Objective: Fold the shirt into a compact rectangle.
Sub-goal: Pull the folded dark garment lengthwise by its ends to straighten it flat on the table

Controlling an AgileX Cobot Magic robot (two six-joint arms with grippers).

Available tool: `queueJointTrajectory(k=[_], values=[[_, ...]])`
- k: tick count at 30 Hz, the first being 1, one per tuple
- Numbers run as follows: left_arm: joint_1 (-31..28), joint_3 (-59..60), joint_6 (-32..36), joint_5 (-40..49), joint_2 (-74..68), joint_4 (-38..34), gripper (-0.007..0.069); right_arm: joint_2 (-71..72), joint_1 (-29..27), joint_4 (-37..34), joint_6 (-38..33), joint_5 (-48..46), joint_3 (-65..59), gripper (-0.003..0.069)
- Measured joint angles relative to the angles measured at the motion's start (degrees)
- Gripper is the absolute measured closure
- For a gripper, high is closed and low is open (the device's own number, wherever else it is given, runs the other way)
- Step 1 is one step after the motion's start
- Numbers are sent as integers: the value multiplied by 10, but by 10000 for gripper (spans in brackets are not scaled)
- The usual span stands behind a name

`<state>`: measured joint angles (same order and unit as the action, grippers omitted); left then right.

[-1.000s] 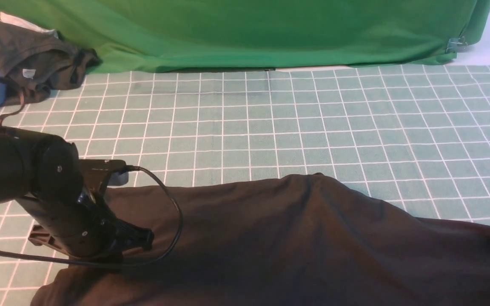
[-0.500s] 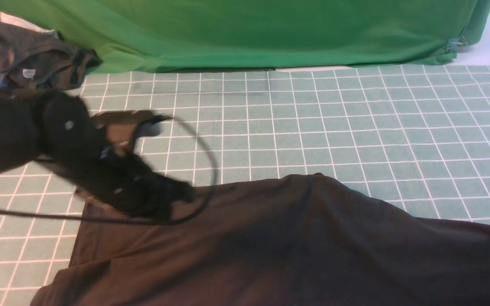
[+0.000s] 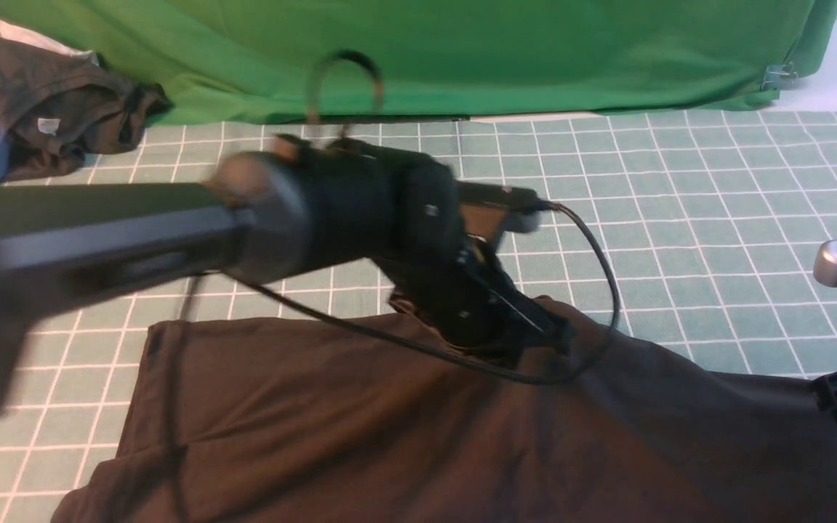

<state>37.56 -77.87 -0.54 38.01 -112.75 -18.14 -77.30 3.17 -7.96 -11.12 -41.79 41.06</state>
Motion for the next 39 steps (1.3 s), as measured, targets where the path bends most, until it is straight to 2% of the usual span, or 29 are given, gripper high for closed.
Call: queueJointTrajectory(k=[4, 7, 14, 19, 23, 27, 30, 31, 33, 35, 39], values=[[1, -8, 5, -10, -37, 17, 613, 0, 0, 0, 0, 0, 0, 515], [1, -9, -1, -24, -45, 63, 613, 0, 0, 0, 0, -1, 0, 513], [1, -9, -110, -33, -45, 213, 613, 0, 1, 0, 1, -3, 0, 512], [1, -9, -118, -13, -37, 246, 613, 0, 1, 6, -1, -9, 0, 505], [-5, -9, -129, 42, 24, 290, 613, 18, 1, 35, 3, -41, 0, 494], [-27, -7, -130, 67, 100, 281, 613, 39, 1, 80, 50, -56, 0, 465], [-57, 23, -132, 78, 207, 264, 613, 52, 1, 158, 140, -72, 0, 347], [-59, 30, -132, 78, 214, 264, 613, 52, 1, 161, 148, -73, 0, 328], [-67, 86, -133, 80, 289, 262, 613, 48, -5, 180, 177, -79, 0, 199], [-67, 139, -134, 80, 347, 253, 613, 37, -20, 181, 185, -76, 0, 110], [-67, 245, -145, 71, 423, 222, 613, -6, -66, 178, 188, -59, 0, 49]])
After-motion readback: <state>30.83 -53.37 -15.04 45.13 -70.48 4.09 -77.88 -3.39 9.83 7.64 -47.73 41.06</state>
